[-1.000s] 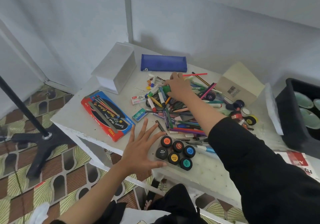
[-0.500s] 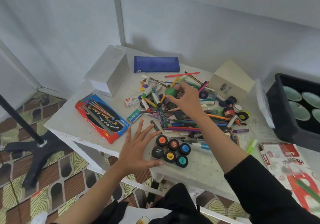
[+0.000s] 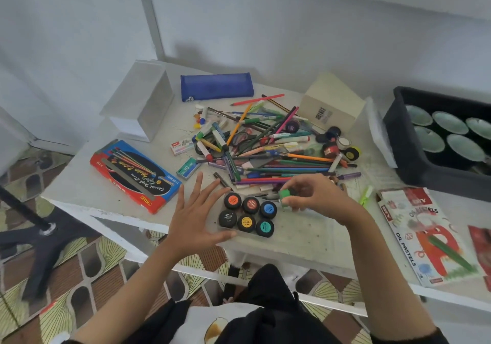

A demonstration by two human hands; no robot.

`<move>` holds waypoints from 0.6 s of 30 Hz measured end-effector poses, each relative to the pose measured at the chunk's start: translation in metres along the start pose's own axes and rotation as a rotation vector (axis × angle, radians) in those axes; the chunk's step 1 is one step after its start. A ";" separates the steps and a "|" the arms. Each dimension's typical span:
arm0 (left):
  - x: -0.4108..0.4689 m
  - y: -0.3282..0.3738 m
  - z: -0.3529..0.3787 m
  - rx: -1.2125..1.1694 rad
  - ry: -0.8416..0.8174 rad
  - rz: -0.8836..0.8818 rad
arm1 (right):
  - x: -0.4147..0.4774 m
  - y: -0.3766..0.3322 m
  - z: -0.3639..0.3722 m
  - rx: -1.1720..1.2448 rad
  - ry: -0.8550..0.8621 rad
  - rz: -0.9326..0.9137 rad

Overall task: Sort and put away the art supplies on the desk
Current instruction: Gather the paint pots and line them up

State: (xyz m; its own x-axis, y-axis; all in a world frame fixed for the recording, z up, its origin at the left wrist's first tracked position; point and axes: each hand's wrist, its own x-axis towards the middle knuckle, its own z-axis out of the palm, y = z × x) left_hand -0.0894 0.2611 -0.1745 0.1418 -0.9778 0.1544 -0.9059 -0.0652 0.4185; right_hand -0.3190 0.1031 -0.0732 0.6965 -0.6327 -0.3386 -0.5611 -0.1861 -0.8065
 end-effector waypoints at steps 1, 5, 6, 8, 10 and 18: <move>0.000 0.000 0.000 -0.003 0.006 -0.001 | -0.003 0.000 -0.001 -0.063 -0.041 0.013; 0.000 -0.001 0.001 -0.007 0.003 0.004 | -0.009 0.001 0.004 -0.257 -0.142 0.086; 0.000 -0.001 0.002 -0.007 0.004 0.005 | -0.009 0.001 0.006 -0.299 -0.173 0.101; 0.000 -0.001 0.002 -0.004 0.008 0.007 | -0.009 0.000 0.011 -0.363 -0.217 0.119; 0.000 -0.001 0.002 0.007 0.005 0.003 | -0.010 -0.001 0.016 -0.386 -0.229 0.135; 0.000 -0.001 0.002 0.027 -0.005 -0.005 | -0.013 -0.004 0.023 -0.366 -0.209 0.180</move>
State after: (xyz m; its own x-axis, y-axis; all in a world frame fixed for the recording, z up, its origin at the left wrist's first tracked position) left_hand -0.0893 0.2607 -0.1761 0.1443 -0.9784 0.1482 -0.9158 -0.0753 0.3946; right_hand -0.3152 0.1289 -0.0767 0.6273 -0.5212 -0.5787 -0.7767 -0.3640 -0.5141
